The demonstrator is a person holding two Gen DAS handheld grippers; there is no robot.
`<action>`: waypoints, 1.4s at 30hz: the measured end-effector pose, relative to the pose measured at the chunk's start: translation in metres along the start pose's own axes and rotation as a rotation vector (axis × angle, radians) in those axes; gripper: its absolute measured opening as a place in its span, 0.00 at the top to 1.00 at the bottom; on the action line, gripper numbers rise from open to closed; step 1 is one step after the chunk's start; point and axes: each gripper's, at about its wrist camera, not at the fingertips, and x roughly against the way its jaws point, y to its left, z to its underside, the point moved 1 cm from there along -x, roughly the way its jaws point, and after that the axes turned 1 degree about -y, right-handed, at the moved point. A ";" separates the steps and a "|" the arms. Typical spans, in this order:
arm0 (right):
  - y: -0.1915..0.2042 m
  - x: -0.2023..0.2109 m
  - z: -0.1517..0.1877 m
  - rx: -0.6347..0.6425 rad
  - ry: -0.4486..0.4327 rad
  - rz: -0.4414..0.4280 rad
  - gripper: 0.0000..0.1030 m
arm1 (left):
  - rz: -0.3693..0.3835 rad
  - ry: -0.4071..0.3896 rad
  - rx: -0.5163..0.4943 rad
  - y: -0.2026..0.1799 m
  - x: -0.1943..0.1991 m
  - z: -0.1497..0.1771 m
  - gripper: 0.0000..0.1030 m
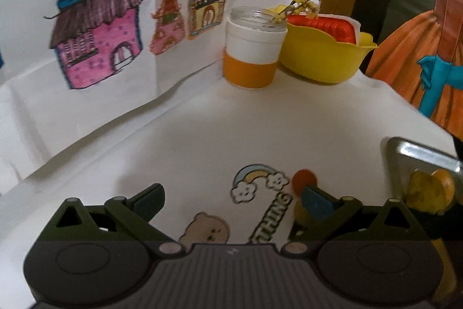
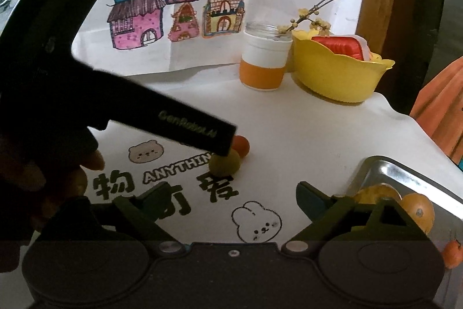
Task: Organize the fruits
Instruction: 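Move both open tools toward the red cherry tomato and small brown fruit on the paper, then close the left tool on the red cherry tomato while the right tool closes on the small brown fruit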
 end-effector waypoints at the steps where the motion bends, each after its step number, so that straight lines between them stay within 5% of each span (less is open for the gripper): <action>1: -0.001 -0.001 0.000 -0.003 0.000 0.005 0.14 | 0.007 0.003 0.005 0.000 -0.002 -0.001 0.01; 13: 0.001 -0.019 -0.004 -0.024 0.010 0.024 0.24 | 0.234 0.092 0.061 0.011 -0.031 -0.020 0.01; 23: 0.004 -0.030 -0.008 -0.046 0.024 0.019 0.42 | 0.283 0.099 -0.013 -0.001 -0.035 -0.022 0.07; 42: 0.001 -0.035 -0.011 -0.092 0.031 -0.013 0.70 | 0.332 0.150 -0.044 -0.015 -0.038 -0.027 0.60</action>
